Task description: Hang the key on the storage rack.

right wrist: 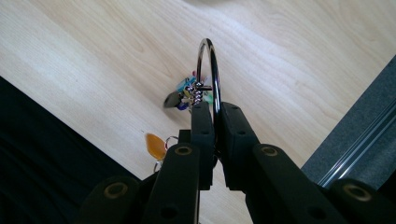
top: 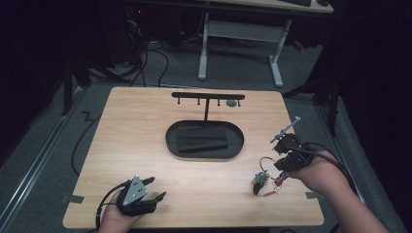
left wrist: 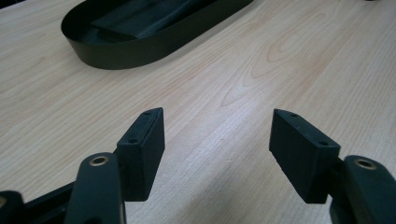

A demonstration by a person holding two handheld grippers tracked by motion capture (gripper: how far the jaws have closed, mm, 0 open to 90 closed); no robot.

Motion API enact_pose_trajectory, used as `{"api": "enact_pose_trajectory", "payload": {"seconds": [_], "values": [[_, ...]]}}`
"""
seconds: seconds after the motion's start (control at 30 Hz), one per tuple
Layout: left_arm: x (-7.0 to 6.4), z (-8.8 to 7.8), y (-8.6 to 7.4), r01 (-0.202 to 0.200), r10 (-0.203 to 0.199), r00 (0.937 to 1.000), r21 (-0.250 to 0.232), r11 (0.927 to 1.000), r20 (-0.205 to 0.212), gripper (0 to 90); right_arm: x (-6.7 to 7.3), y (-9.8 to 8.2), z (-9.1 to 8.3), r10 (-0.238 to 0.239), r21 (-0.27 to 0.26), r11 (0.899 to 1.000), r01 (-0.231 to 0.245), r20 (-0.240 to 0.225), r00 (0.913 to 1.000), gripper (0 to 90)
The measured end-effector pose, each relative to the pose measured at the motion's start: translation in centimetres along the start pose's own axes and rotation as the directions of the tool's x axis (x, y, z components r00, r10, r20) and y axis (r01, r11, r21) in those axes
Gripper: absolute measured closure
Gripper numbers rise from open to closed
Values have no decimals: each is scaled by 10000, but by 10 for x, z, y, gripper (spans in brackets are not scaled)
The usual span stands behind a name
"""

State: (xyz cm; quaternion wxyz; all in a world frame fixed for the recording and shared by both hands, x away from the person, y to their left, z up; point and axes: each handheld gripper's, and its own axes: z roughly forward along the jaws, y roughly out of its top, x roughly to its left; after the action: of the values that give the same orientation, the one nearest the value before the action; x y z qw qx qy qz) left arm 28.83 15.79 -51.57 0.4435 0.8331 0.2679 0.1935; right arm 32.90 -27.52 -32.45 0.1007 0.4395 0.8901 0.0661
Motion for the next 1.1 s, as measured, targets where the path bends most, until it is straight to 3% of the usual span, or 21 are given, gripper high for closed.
{"api": "enact_pose_trajectory", "payload": {"seconds": [0.2,0.53,0.83,1.03,1.1], "values": [[4,-2,-1,275,-278,9992,-110,9996,-276,340,-1,4,-9,28,-139,9999,-26,76,10000,855],[9,-1,-3,606,-595,9967,176,9980,-555,301,0,16,-22,-144,-317,9994,150,201,9997,855],[13,-6,-8,738,-716,9947,270,9969,-734,296,-1,30,-24,-256,-464,9986,265,205,9995,855],[16,-12,-14,577,-496,9915,644,9963,-1205,294,-1,39,-16,-310,-539,9981,310,5,9995,855],[18,-14,-16,692,-609,9908,657,9954,-1211,293,-1,43,-14,-327,-551,9979,326,2,9995,855]]}}
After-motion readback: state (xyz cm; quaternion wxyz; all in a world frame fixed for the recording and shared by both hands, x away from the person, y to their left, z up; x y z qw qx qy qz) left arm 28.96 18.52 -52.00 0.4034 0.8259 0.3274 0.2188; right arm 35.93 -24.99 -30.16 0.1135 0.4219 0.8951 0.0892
